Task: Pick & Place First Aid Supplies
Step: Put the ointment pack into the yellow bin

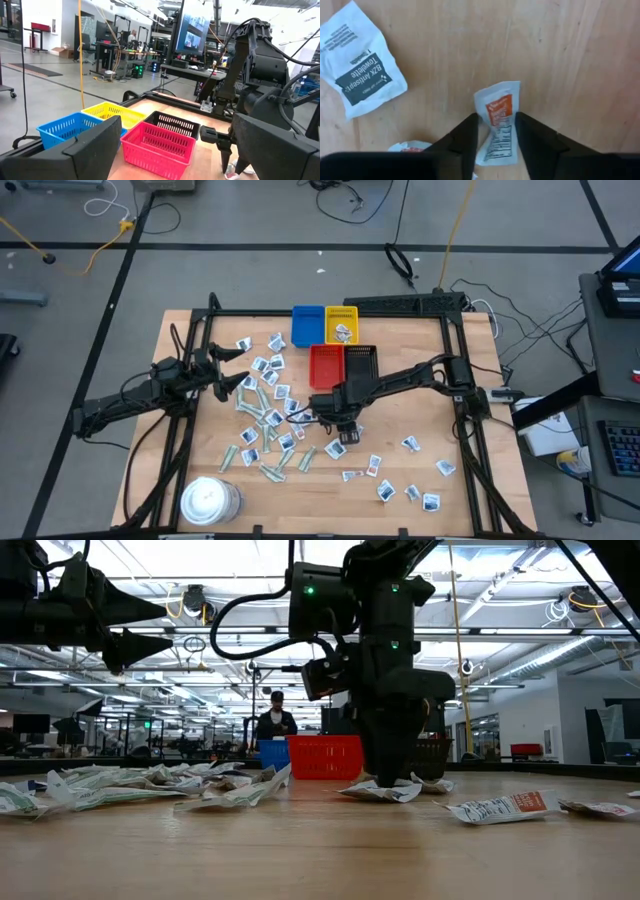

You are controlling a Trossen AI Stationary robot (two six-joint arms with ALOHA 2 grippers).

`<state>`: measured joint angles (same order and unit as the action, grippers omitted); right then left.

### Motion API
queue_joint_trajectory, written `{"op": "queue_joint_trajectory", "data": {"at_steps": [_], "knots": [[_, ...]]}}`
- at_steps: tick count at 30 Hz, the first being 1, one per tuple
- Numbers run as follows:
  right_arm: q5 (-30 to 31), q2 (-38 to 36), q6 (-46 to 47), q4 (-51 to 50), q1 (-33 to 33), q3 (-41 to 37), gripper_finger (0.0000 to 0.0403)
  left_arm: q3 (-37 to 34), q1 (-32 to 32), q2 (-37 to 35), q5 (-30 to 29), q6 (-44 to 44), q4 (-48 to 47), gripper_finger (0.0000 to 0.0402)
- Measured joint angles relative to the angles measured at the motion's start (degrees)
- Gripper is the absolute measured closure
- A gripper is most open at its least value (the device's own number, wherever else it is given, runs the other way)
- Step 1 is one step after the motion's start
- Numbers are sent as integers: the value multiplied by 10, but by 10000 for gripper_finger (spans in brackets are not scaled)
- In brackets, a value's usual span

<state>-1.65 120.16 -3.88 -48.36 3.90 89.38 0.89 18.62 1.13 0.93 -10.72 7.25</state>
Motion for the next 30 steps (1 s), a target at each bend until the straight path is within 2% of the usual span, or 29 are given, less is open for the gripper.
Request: {"op": "queue_joint_trajectory", "data": {"at_steps": [5, 7, 12, 23, 30], "knots": [[0, 0, -3, 2, 0, 0, 373, 0, 0, 0, 0, 0, 0, 11], [0, 0, -3, 2, 0, 0, 394, 0, 0, 0, 0, 0, 0, 11], [0, -21, 3, -20, 0, -1, 391, 0, 0, 0, 0, 0, 0, 11], [-1, -139, -12, -85, -1, -1, 400, 0, 0, 0, 0, 0, 0, 11], [-1, -183, -20, -87, -6, 0, 400, 0, 0, 0, 0, 0, 0, 11]]}}
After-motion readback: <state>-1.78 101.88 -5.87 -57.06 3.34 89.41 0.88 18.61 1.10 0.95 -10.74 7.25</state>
